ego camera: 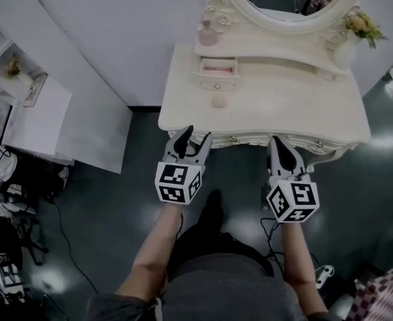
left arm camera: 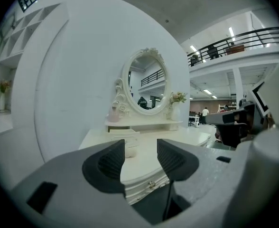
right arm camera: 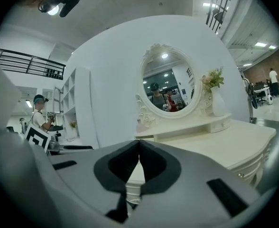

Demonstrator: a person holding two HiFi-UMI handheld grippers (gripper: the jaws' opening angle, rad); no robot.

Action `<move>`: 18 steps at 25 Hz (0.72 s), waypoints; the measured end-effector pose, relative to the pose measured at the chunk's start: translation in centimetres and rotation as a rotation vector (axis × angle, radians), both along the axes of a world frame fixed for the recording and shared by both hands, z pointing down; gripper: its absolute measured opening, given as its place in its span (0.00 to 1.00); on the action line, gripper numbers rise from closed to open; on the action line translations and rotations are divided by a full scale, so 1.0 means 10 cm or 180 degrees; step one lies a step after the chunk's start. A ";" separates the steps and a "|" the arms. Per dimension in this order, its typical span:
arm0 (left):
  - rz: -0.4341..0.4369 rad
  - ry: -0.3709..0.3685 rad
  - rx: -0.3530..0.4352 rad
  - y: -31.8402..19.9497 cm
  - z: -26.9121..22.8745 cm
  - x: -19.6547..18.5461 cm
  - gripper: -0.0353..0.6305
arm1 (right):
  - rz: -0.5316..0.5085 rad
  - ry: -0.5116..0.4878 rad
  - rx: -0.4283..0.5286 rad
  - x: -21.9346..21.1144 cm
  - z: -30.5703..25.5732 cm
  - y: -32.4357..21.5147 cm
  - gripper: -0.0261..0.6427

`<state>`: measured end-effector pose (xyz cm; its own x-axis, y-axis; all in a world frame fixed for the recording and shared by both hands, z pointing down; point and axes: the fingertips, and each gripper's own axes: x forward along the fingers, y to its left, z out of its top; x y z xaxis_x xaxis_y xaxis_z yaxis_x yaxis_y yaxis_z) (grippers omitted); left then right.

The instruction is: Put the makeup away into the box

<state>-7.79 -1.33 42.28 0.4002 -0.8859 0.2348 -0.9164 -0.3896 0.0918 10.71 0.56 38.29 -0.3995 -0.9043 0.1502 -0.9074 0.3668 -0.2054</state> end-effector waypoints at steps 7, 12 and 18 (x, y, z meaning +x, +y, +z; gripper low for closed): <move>0.0156 -0.0019 -0.0090 -0.57 0.10 -0.09 0.38 | 0.0121 0.0021 -0.0034 -0.11 0.00 -0.50 0.05; 0.0316 -0.0055 -0.0130 -0.88 0.18 -0.12 0.40 | 0.0239 0.0029 -0.0050 -0.19 0.00 -0.75 0.05; 0.0462 -0.0069 -0.0164 -1.11 0.25 -0.13 0.41 | 0.0361 0.0069 -0.0029 -0.23 -0.03 -0.92 0.05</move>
